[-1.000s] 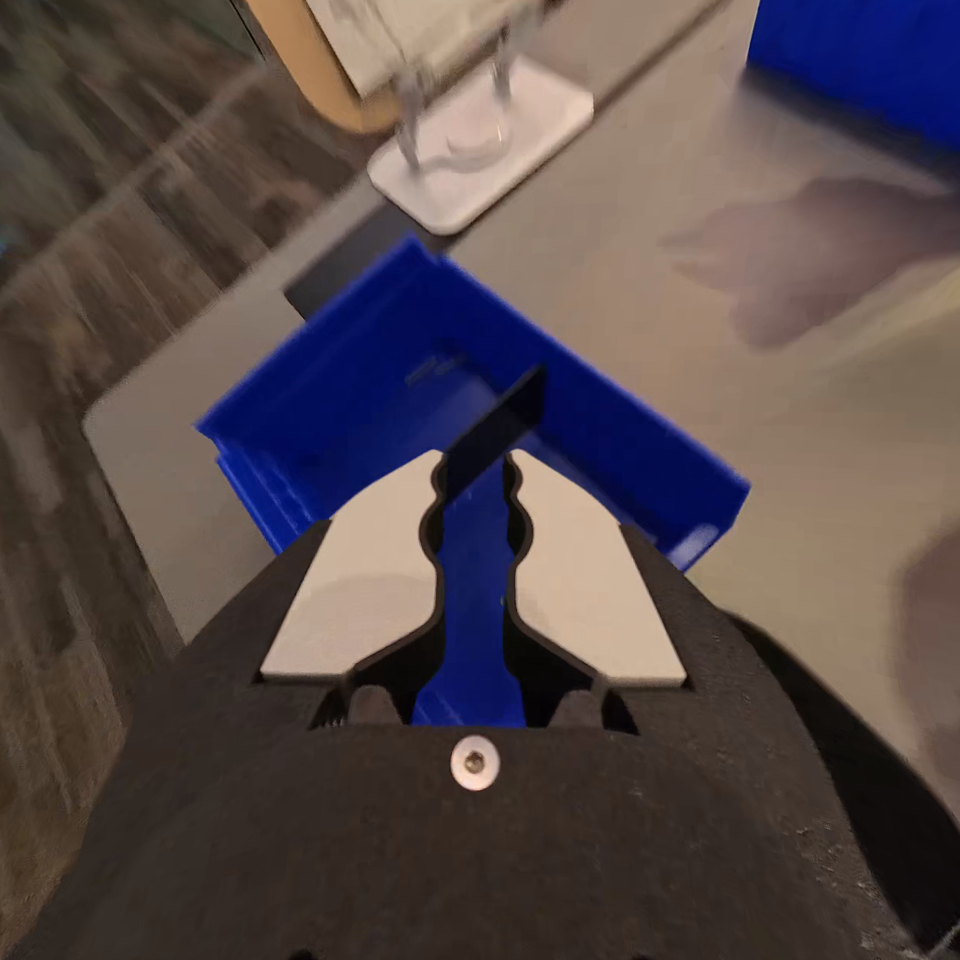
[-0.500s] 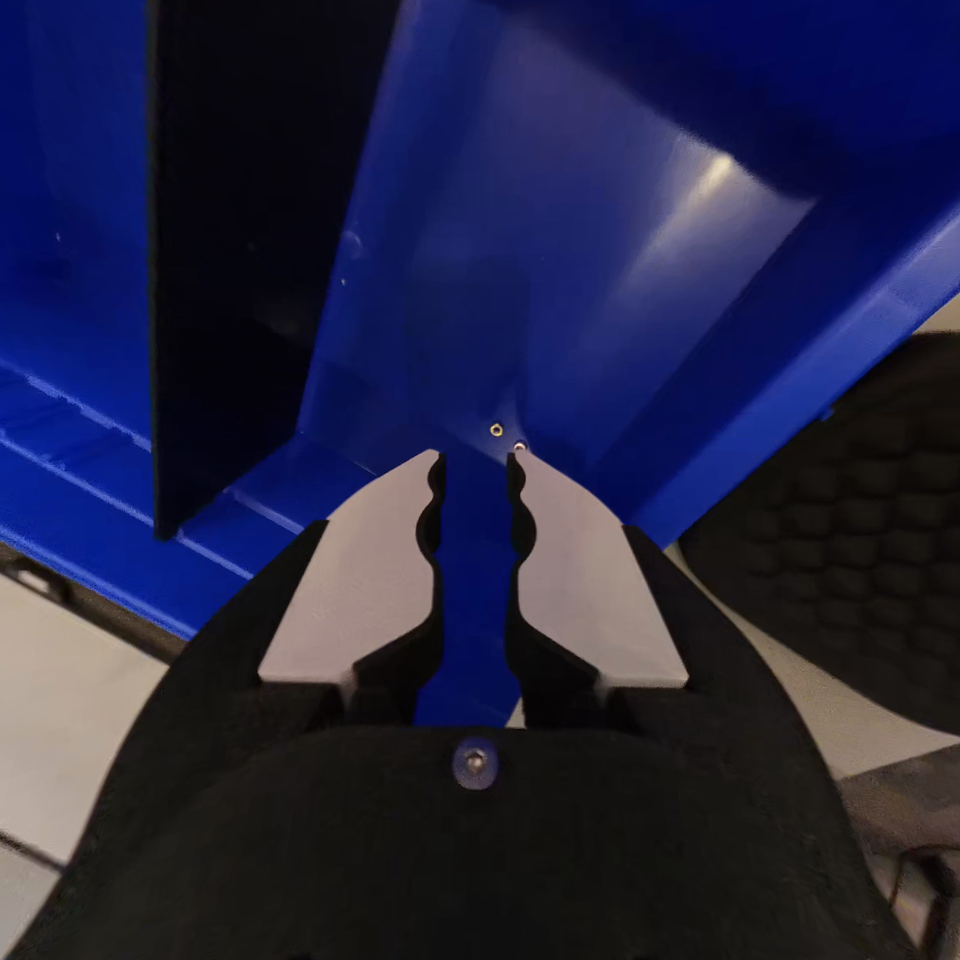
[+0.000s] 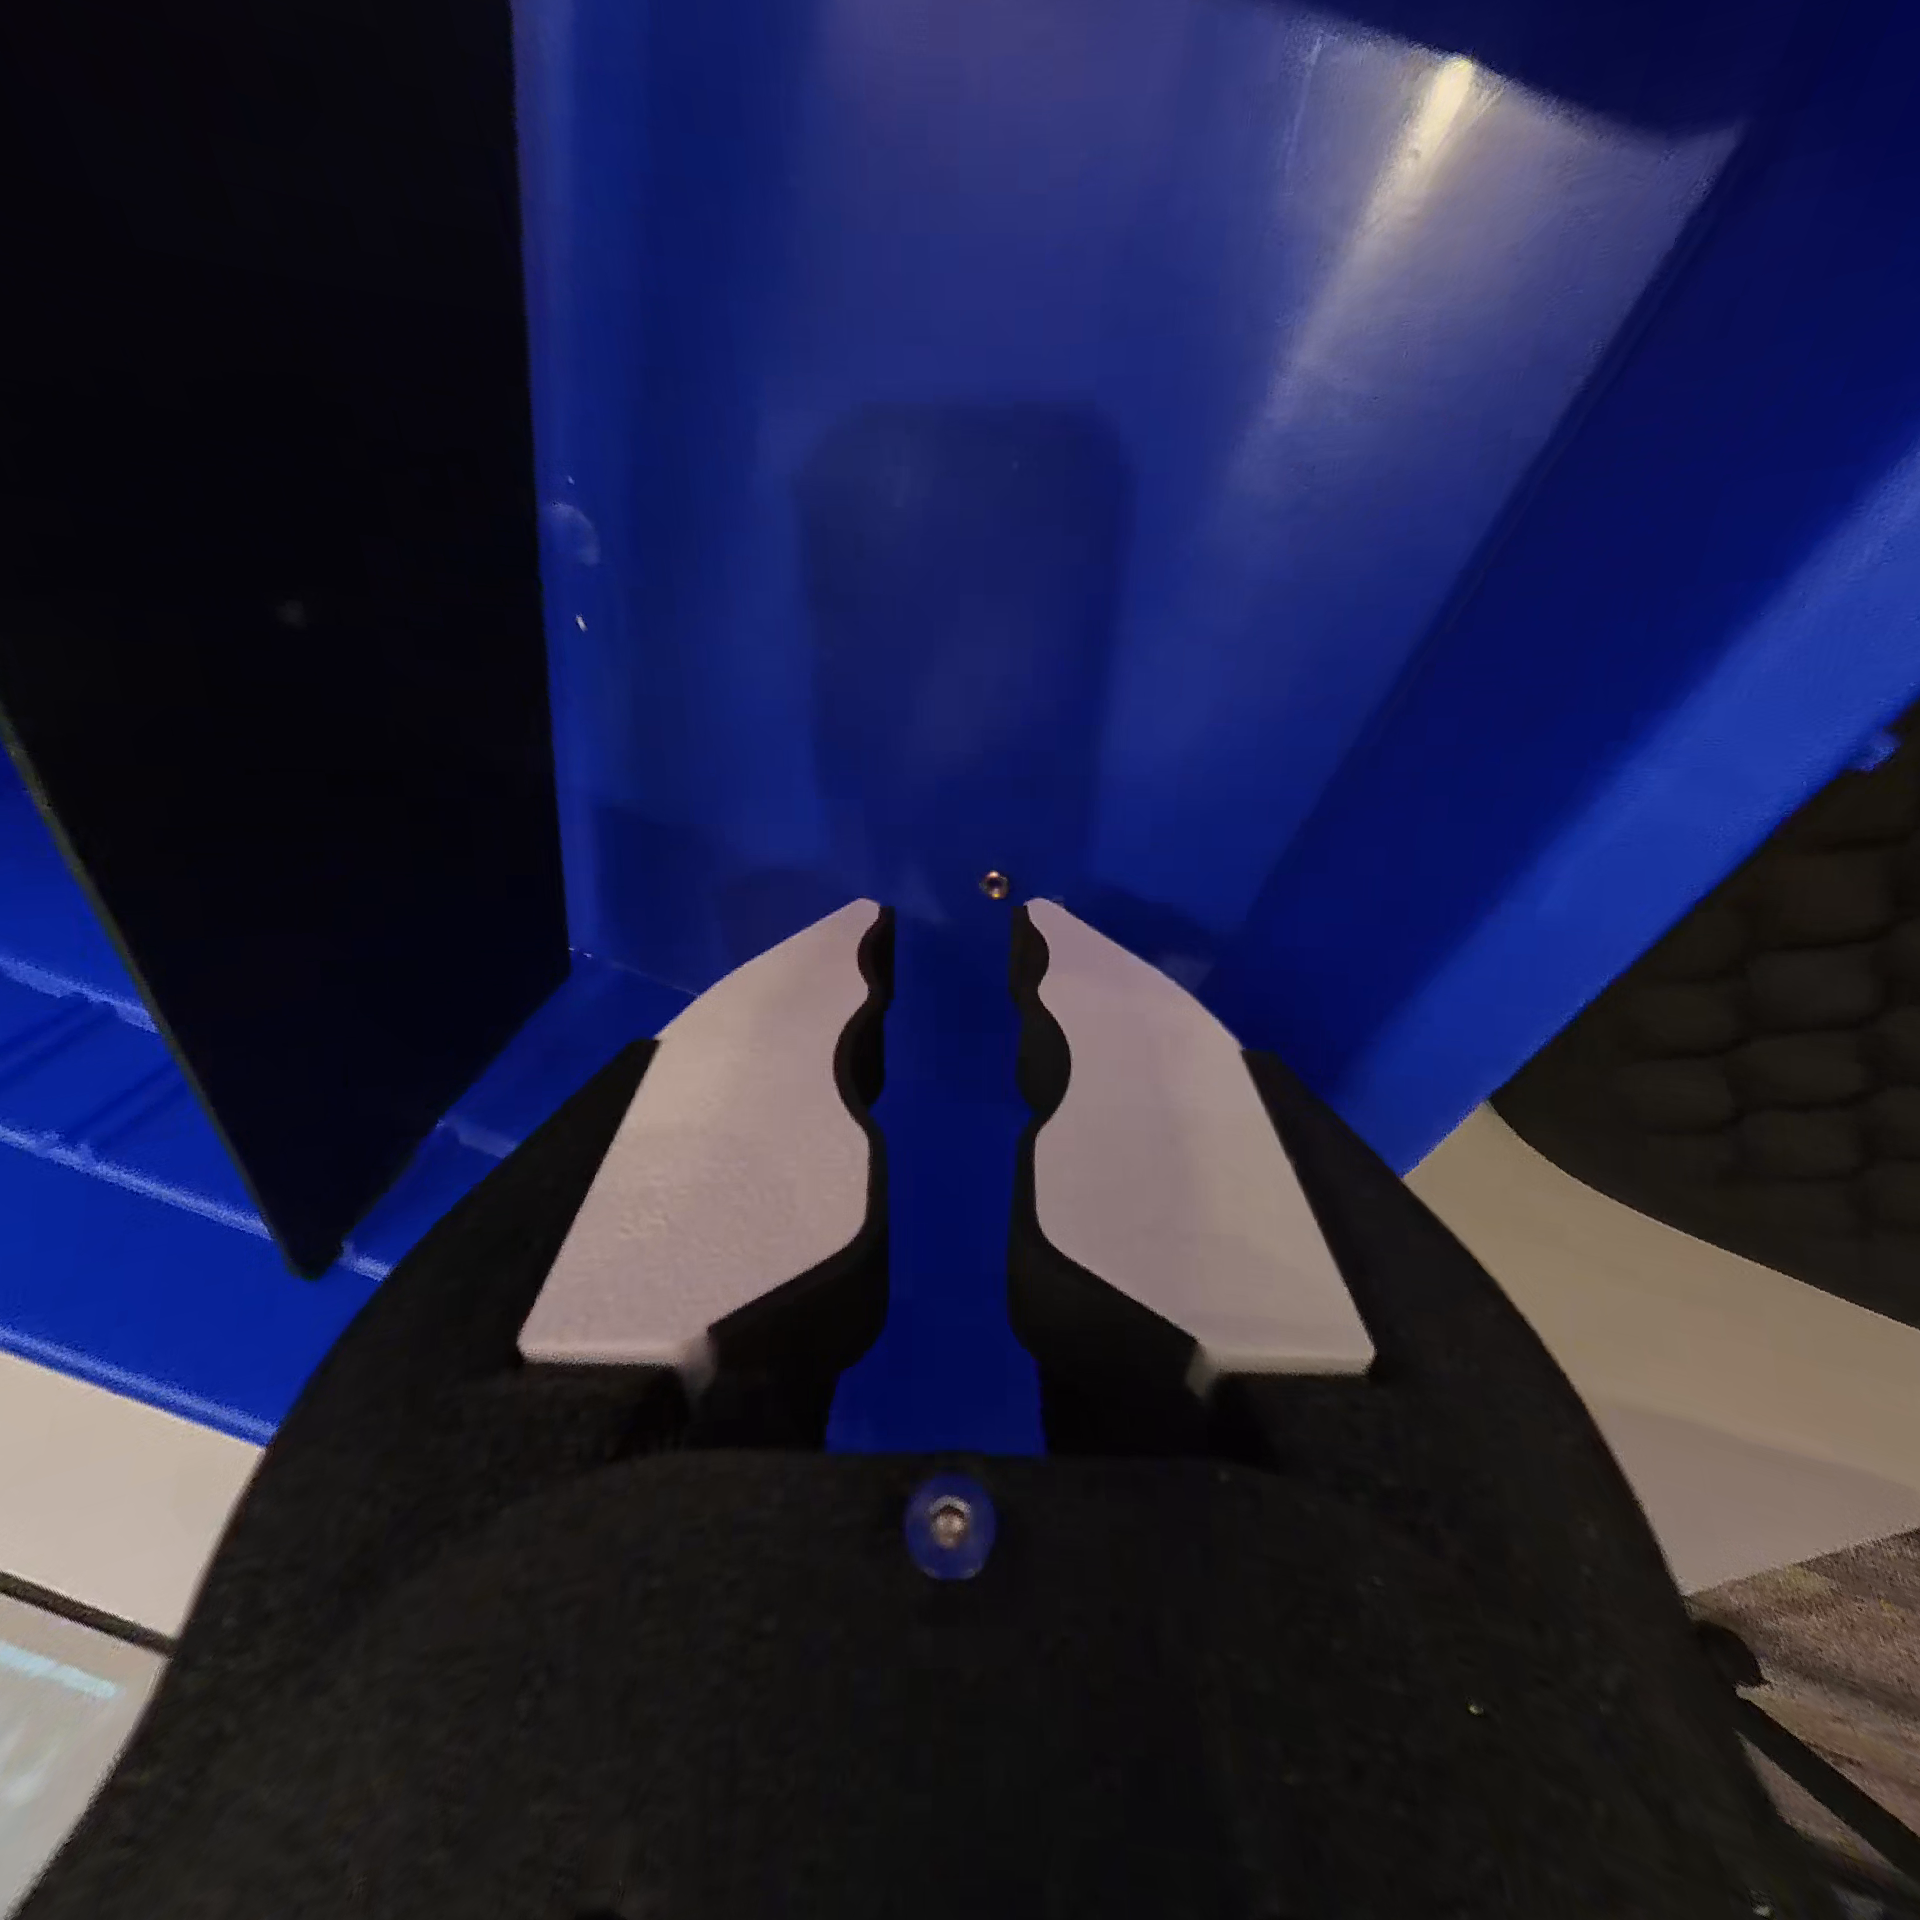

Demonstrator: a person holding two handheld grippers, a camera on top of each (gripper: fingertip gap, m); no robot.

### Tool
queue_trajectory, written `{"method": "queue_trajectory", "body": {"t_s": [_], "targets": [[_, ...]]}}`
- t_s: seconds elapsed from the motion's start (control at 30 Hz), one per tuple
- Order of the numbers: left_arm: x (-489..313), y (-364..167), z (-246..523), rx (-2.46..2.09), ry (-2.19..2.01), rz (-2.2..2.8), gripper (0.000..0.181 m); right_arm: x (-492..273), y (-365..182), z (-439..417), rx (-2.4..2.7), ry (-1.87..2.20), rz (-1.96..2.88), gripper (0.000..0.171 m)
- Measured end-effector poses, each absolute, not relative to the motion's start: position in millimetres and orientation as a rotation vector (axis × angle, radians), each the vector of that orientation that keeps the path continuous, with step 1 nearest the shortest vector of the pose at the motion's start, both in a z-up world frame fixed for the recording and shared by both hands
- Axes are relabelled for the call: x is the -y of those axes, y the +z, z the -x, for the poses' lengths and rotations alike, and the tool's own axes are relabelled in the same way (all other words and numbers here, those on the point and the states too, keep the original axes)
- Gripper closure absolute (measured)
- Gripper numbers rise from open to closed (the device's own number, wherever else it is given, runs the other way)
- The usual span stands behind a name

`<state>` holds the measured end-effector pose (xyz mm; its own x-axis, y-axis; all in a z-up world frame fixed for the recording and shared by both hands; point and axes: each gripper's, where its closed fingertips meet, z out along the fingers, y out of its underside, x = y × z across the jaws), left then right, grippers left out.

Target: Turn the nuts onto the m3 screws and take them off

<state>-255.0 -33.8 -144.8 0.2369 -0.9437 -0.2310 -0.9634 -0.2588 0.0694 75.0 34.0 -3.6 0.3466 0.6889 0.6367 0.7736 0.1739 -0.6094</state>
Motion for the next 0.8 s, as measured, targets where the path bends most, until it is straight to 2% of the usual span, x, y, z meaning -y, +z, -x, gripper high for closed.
{"method": "queue_trajectory", "body": {"t_s": [0.8], "targets": [[35.8, -153.9, 254.1, -1.926, 0.295, 2.45, 0.168, -33.0, -18.3, -71.4, 1.427, -0.109, 1.569, 0.142]]}}
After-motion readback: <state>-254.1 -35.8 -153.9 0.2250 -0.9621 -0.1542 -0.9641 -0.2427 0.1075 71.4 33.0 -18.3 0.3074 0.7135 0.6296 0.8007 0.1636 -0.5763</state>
